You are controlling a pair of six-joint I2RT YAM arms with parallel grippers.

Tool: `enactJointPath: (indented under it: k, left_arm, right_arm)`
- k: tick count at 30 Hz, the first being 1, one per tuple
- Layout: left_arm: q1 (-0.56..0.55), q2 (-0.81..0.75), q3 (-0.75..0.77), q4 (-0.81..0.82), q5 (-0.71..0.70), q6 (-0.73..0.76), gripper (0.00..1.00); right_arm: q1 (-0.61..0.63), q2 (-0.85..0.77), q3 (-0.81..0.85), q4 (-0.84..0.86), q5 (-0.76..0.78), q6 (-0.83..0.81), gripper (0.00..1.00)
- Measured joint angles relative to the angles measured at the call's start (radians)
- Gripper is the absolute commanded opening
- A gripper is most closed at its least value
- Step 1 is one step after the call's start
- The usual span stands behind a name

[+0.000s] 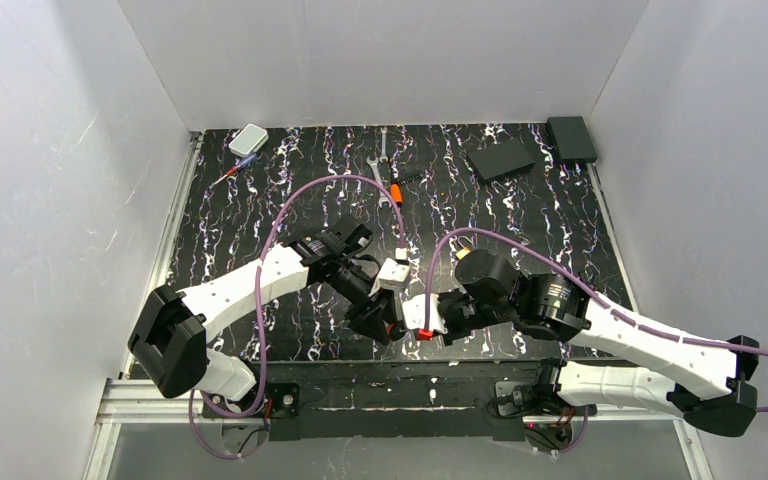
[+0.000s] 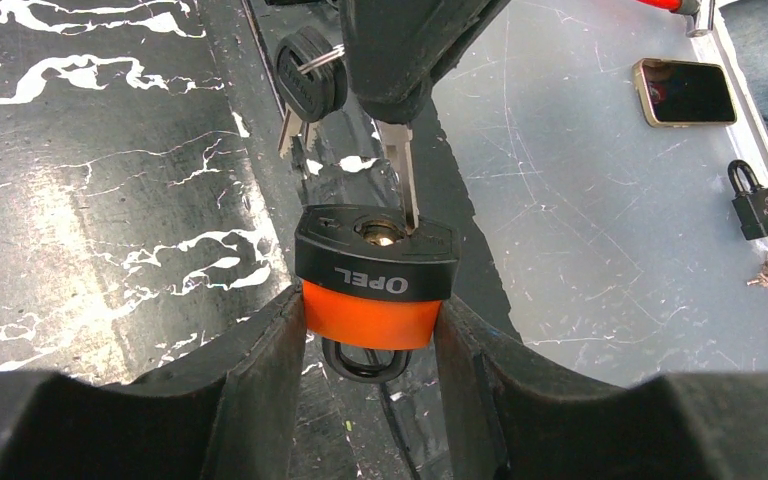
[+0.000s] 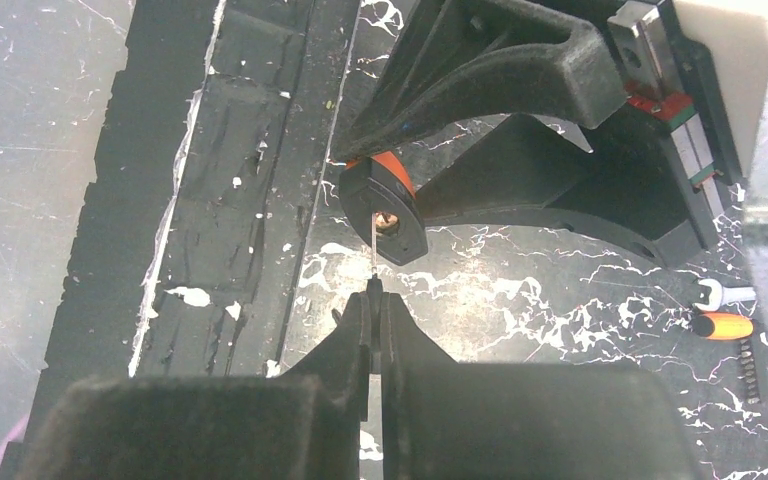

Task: Unlock with the key

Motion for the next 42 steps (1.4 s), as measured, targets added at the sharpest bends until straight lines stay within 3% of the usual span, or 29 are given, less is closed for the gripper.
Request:
enactJointPath:
  k: [27,42]
  left_arm:
    - [0.000,0.004,0.000,-0.009,-0.011,-0.028,0.00]
    - [0.000,0.014,0.000,-0.026,-0.039,-0.064,0.00]
  right_arm:
    - [0.014,0.032,-0.008,0.020,0.034,-0.001,0.01]
    - [0.097,0.101,0.046,-0.031,0.140,-0.031,0.01]
